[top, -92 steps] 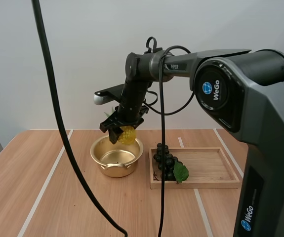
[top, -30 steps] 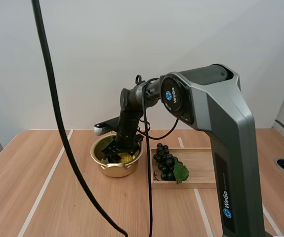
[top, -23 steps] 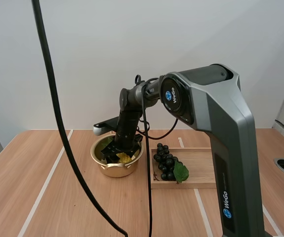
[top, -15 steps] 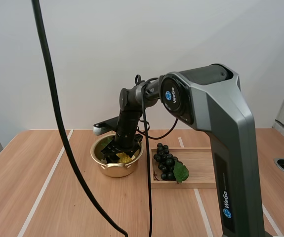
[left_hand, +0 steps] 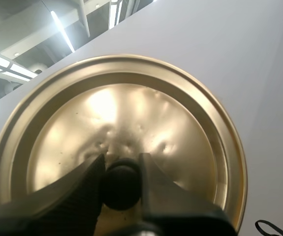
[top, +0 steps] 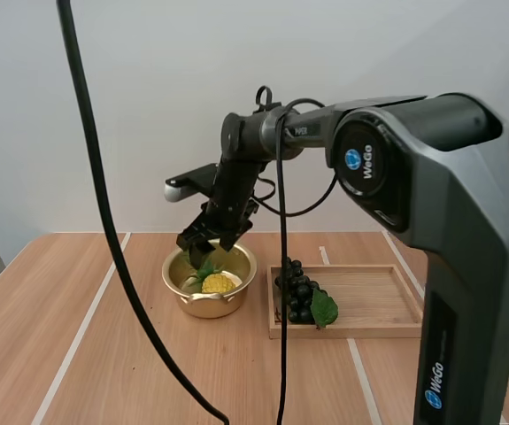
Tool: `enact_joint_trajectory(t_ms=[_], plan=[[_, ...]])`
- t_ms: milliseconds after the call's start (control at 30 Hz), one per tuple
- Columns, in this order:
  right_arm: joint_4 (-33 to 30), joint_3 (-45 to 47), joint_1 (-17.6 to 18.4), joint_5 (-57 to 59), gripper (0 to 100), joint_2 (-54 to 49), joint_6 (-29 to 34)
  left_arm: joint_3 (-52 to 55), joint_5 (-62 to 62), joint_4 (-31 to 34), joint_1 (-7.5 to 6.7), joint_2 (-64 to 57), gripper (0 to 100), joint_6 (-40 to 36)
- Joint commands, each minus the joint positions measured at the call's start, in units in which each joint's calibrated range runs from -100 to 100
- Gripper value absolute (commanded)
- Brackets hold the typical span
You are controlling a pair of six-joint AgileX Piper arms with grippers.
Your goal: Open the pot, put the pineapple inside, and close it
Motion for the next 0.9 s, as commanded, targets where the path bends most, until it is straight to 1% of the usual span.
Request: enact_joint_trajectory(t_ms=[0,100,200,267,333,367,433,500,533,567,600,633,667,700,767,867], plan=[[-0.43,-0.22,-0.18,-0.63,100,-5.66,-0.53,-0.36,-1.13,-0.09,0.09,-0.25,0,-0.36],[-0.93,-0.32,-0.18,-2.07,100,-10.8,-0.08,-0.36,-1.13,-0.09,0.09,-0.25,0,-0.36],[-3.59,-0.32,-0.18,-2.58,100,-16.29,0.55,-0.36,-1.13,-0.09,0.09,-0.25,0,-0.36],[-8.39,-0.32,-0.18,-2.75,100,-19.37,3.33,-0.36,-1.13,-0.09,0.09,-0.25,0,-0.36],[-14.91,-0.32,-0.44,-2.56,100,-22.75,7.46,-0.36,-1.13,-0.09,0.09,-0.25,0,-0.36],[-17.17,-0.32,-0.75,-2.1,100,-23.98,9.0,-0.36,-1.13,-0.09,0.09,-0.25,0,-0.36],[-21.2,-0.32,-2.17,-1.86,100,-27.2,11.65,-0.36,-1.13,-0.09,0.09,-0.25,0,-0.47],[-23.2,-0.32,-4.08,-1.65,100,-30.31,13.32,-0.36,-0.68,-0.46,0.09,-0.25,0,-0.48],[-23.46,-0.32,-5.39,-1.65,91,-31.84,14.06,-0.36,0.18,-0.75,0.09,-0.25,0,-0.48],[-23.46,-0.32,-6.52,-1.51,76,-33.02,14.84,-0.36,1.21,-1.03,0.09,-0.25,0,-0.57],[-23.46,-0.32,-8.01,-1.51,56,-34.44,16.19,-0.08,1.84,-1.31,0.09,-0.25,0,-0.68],[-23.46,-0.32,-9.55,-1.51,33,-35.66,17.64,0.33,2.47,-1.6,0.09,-0.25,0,-1.11],[-23.62,-0.32,-11.14,-1.51,12,-36.9,18.86,0.9,2.91,-1.59,0.09,-0.25,0,-1.92],[-23.62,-0.32,-12.77,-1.25,0,-37.74,20.34,1.73,3.17,-1.59,0.09,-0.25,0,-2.69],[-23.62,-0.32,-15.79,-1.25,0,-39.61,22.15,3.82,4.77,-1.85,0.09,-0.25,0,-3.17],[-23.62,0.84,-18.68,-0.93,0,-41.99,22.15,7.95,6.75,-1.85,0.09,-0.25,0,-3.31]])
